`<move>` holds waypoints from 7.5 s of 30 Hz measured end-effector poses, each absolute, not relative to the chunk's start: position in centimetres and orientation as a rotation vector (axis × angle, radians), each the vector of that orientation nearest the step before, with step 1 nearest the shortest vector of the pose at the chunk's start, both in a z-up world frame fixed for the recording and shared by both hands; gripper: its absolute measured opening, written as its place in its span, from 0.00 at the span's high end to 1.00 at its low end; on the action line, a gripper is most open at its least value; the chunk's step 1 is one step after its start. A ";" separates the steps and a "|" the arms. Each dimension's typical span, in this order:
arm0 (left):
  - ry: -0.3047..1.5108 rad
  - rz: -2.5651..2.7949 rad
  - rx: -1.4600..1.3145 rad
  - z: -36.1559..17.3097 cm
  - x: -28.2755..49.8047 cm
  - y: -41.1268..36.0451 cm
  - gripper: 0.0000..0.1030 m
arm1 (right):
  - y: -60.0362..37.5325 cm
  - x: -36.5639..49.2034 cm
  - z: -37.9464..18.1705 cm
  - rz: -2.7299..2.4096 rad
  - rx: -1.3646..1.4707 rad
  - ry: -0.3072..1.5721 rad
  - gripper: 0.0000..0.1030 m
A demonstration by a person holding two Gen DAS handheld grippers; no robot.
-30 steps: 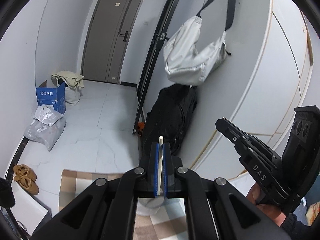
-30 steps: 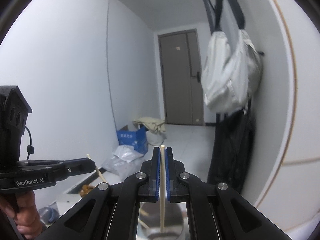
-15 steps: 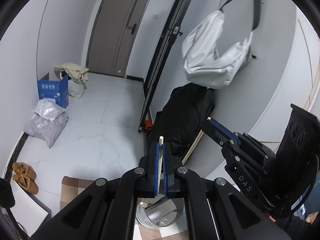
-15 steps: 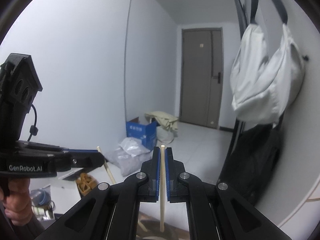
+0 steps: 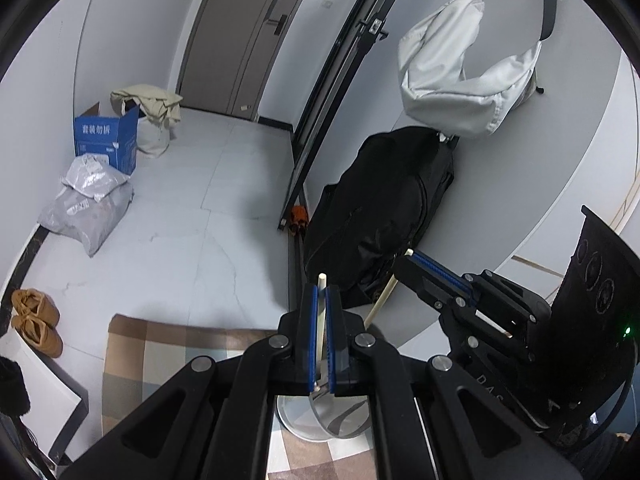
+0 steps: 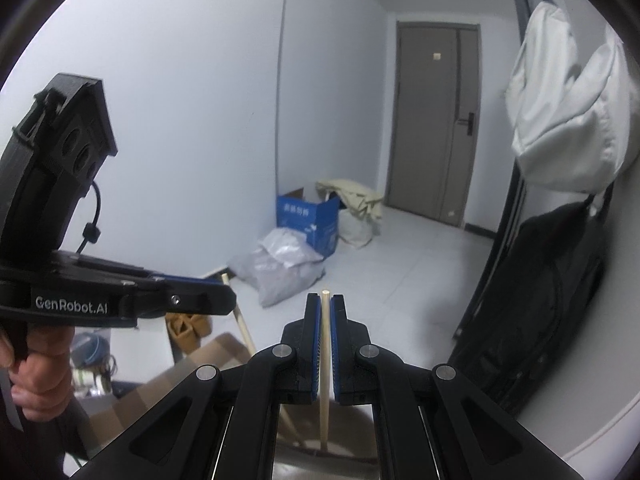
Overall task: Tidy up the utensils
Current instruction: 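Carry both held chopsticks up over the white utensil holder, then open both tools to drop the chopsticks into the holder, then move both open tools back toward the chopsticks on the rug, then lower the right tool onto the chopsticks and grasp one, then grasp a chopstick with the left tool while the right tool holds its chopstick, then carry both held chopsticks up over the white utensil holder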
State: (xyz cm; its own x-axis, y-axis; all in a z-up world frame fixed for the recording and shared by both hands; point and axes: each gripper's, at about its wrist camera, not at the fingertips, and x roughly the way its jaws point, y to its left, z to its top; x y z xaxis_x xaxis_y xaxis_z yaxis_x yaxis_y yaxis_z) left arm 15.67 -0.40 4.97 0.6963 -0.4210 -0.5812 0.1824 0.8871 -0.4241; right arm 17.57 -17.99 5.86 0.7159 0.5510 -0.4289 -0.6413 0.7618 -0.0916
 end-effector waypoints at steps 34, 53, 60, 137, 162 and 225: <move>0.655 -0.144 -0.256 7.3 9.8 0.3 0.26 | -22.4 10.9 7.3 0.524 -0.035 0.389 0.39; 0.537 -0.047 -0.123 7.6 3.4 -1.1 0.04 | -23.4 1.9 7.0 0.515 0.097 0.271 0.02; 0.511 -0.005 -0.101 5.5 1.6 -0.6 0.03 | -23.4 0.1 4.1 0.489 0.122 0.300 0.00; 1.042 -0.034 -0.288 -9.6 6.0 6.6 0.03 | -15.4 9.2 -11.7 0.361 0.093 0.976 0.96; 1.256 -0.071 -0.036 -13.5 6.0 0.9 0.08 | -23.4 8.3 -11.2 0.360 0.354 0.930 0.97; 0.900 -0.274 -0.343 -5.5 7.3 4.5 0.99 | -16.9 10.7 -14.8 0.293 -0.134 1.121 0.91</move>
